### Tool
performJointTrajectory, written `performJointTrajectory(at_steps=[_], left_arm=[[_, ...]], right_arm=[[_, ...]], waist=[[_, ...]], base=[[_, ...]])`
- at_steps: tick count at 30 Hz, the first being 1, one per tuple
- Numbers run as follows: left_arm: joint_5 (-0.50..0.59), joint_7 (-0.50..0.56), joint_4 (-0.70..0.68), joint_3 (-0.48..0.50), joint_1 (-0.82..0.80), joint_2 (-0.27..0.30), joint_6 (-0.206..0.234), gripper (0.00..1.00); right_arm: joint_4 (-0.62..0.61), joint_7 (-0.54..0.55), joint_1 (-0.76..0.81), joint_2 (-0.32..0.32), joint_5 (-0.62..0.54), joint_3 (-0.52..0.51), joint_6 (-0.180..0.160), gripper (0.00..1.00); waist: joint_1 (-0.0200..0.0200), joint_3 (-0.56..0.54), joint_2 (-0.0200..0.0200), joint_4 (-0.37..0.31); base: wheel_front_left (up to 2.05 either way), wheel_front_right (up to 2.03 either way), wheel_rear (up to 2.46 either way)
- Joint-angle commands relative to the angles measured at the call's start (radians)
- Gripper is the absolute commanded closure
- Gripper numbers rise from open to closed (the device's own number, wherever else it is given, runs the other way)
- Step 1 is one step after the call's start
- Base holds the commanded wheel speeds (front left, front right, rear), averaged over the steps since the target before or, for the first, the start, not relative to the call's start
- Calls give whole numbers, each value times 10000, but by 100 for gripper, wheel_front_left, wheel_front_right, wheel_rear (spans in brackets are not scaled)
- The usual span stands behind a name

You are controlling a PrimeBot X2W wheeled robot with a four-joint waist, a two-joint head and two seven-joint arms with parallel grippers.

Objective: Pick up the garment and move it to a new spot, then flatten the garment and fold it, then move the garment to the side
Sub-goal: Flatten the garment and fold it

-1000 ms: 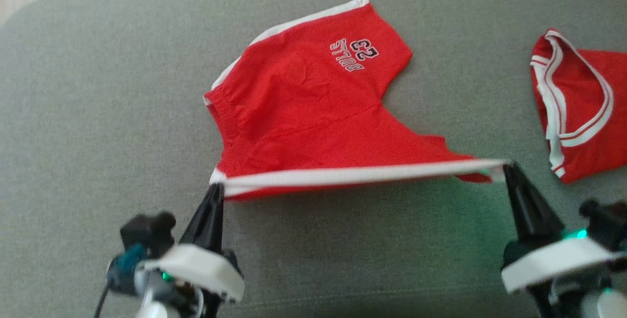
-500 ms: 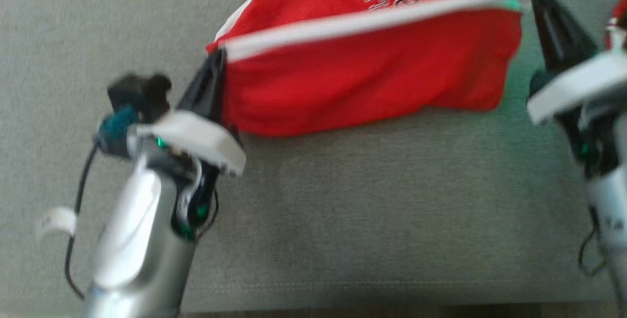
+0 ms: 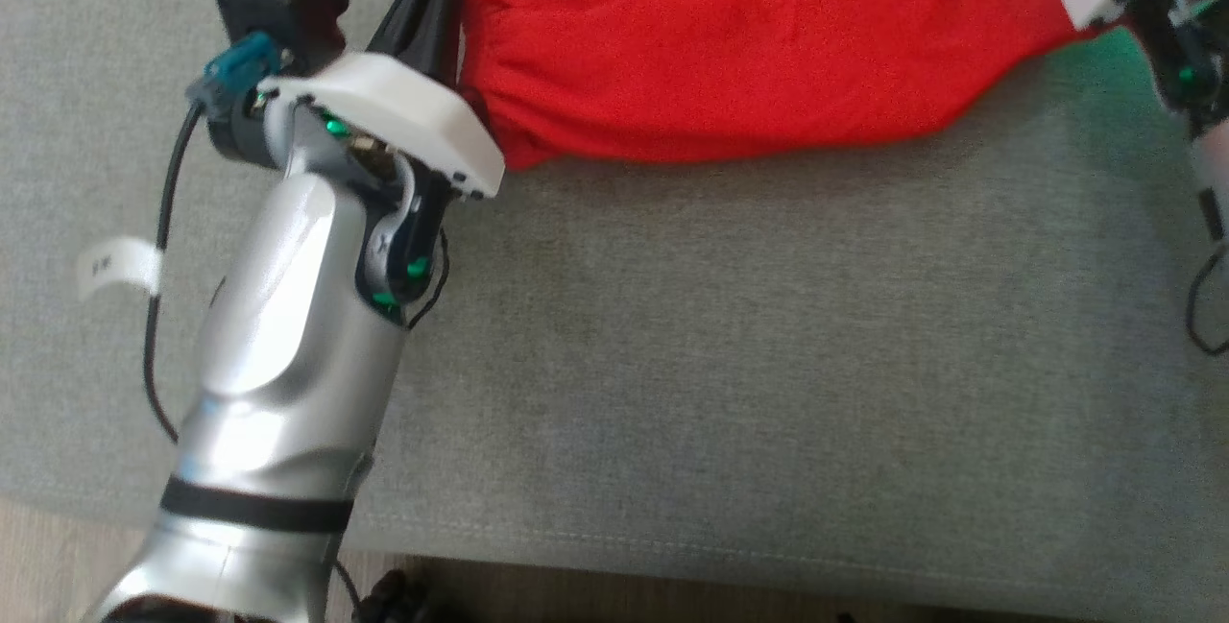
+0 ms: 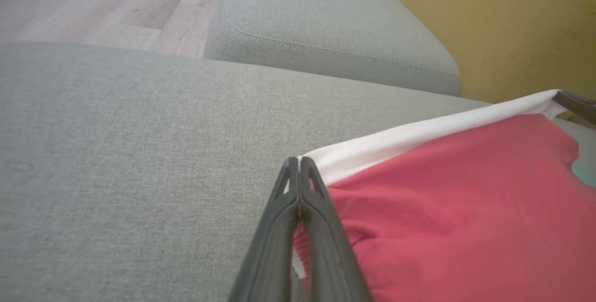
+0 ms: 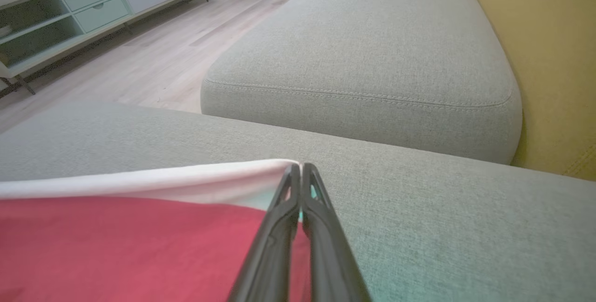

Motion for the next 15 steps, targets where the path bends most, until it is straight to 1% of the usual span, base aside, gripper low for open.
performJointTrajectory(at_steps=[1,5,6,7,8,9,11,15], left_arm=[[-122,-119,-86,214,-310,252,-75,100],[-443,-305,668,-43,-686,230,-160,100],[-490,-392,807,-118,-756,228,-166,86],[-531,-480,942,-190,-800,225,-156,67],[-608,-578,1056,-247,-820,224,-132,4],[-651,-701,1148,-318,-832,223,-83,0],[-751,-977,1279,-459,-801,221,16,0],[-580,-1767,1371,-599,-575,223,429,0]], right_arm=[[-53,-183,-227,-84,125,189,31,100],[765,-669,-778,-15,410,846,31,100],[947,-797,-879,12,477,985,31,84],[1106,-974,-959,39,529,1104,31,47],[1256,-1130,-999,76,584,1232,31,19],[1365,-1327,-1024,110,654,1344,31,0],[1536,-1879,-1019,127,735,1501,31,0],[1789,-2942,-694,194,815,1570,31,0]], waist=[[0,134,0,121],[0,231,0,178],[0,250,0,187],[0,256,0,193],[0,249,0,187],[0,235,0,180],[0,171,0,156],[0,-83,0,12]], base=[[0,0,0],[0,0,0],[0,0,0],[0,0,0],[0,0,0],[0,0,0],[0,0,0],[0,0,0]])
